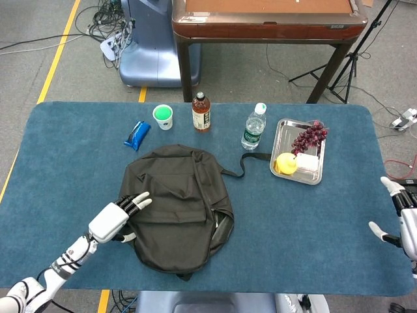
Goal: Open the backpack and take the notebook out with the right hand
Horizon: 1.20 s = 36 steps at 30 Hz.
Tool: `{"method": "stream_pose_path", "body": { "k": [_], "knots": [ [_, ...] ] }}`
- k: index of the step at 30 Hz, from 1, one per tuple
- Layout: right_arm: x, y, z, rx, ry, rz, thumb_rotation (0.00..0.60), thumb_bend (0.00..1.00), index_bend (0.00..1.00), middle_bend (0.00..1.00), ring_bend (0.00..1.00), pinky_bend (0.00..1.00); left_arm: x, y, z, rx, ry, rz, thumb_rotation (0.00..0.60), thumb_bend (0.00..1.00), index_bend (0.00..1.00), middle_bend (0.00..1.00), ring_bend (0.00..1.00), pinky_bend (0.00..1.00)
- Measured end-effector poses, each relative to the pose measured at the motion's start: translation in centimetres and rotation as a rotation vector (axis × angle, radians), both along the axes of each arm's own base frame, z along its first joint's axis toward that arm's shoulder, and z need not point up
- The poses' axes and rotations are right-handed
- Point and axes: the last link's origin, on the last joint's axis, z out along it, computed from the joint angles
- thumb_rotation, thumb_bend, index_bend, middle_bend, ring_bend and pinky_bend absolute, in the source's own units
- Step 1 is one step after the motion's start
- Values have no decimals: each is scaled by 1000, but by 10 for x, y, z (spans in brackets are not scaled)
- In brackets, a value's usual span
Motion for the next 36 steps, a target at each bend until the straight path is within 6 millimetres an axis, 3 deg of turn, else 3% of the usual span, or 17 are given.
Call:
{"method": "stream_pose_path", "body": {
  "k": [7, 14, 25, 31, 36],
  "knots": [
    [-6, 3, 2, -11, 0, -13, 600, 143, 102, 197, 207, 349, 15, 5, -5, -34, -104, 59, 600, 182, 218, 17, 85, 166],
    [-10, 4, 3, -14, -5, -18, 600, 143, 102, 197, 207, 349, 27, 10, -6, -71, -133, 97, 600, 397, 315, 45, 87, 166],
    [-13, 3, 1, -9, -10, -19, 600, 143, 102, 197, 207, 349, 39, 11, 0, -112, -260, 209, 600, 585, 529, 80, 100, 166],
    [-12, 2, -1, 6, -11, -9, 600, 143, 103, 197, 207, 349, 45, 15, 6, -113, -385, 321, 600, 650, 635, 142, 130, 166],
    [-4, 0, -6, 43, -24, 35, 600, 143, 103, 197, 207, 349, 51, 17, 9, -117, -482, 431, 600, 657, 647, 158, 136, 166]
  ]
}}
